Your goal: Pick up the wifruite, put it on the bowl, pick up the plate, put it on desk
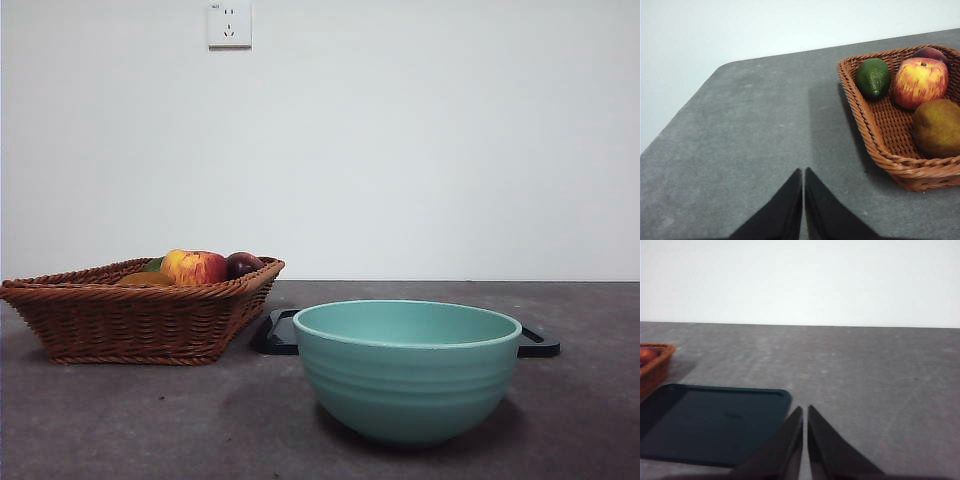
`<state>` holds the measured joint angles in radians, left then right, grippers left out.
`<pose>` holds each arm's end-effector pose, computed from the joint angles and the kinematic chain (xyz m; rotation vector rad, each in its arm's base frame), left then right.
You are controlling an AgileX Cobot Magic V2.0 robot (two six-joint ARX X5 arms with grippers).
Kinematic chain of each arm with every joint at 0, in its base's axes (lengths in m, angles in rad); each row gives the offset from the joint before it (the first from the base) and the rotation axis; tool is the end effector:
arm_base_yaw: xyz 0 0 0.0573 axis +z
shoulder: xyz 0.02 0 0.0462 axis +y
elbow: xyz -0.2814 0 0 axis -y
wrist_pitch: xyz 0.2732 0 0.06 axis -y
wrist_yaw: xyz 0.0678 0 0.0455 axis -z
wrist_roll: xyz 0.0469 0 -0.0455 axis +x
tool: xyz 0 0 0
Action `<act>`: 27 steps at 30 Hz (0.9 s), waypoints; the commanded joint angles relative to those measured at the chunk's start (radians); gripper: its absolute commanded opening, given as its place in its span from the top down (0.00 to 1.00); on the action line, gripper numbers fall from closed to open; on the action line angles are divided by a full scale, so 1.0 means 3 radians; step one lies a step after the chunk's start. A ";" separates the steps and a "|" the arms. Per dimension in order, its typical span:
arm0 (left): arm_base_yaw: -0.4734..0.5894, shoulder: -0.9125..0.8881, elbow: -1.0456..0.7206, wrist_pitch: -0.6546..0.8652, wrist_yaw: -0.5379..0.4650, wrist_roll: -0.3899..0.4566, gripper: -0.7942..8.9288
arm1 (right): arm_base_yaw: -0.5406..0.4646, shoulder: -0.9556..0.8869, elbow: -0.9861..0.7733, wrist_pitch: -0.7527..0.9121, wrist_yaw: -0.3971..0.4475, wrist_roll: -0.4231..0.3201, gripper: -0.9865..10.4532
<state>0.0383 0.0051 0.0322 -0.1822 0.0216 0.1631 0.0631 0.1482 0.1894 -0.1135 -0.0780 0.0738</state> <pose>0.1233 0.0037 0.1546 0.1581 0.1560 0.0040 0.1260 0.0116 0.2080 0.0742 0.0775 0.1383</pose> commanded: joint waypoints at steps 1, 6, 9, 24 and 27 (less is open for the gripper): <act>0.0005 -0.0006 -0.0069 -0.0022 -0.0013 -0.0025 0.91 | -0.0006 -0.0158 -0.0118 0.0053 0.0120 -0.0037 0.91; 0.0005 -0.0006 -0.0069 -0.0022 -0.0013 -0.0025 0.91 | -0.0006 -0.0343 -0.0317 0.0055 0.0189 -0.0024 0.91; 0.0005 -0.0006 -0.0069 -0.0022 -0.0013 -0.0025 0.91 | -0.0006 -0.0385 -0.0403 0.0052 0.0186 -0.0011 0.91; 0.0005 -0.0006 -0.0069 -0.0022 -0.0013 -0.0025 0.91 | -0.0006 -0.0482 -0.0595 -0.0184 0.0179 0.0014 0.91; 0.0005 -0.0006 -0.0069 -0.0022 -0.0013 -0.0025 0.91 | -0.0006 -0.0482 -0.0595 -0.0224 0.0178 0.0005 0.91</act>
<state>0.0383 0.0051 0.0322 -0.1822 0.0216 0.1631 0.0624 0.0051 0.0162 -0.1707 -0.0254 0.0750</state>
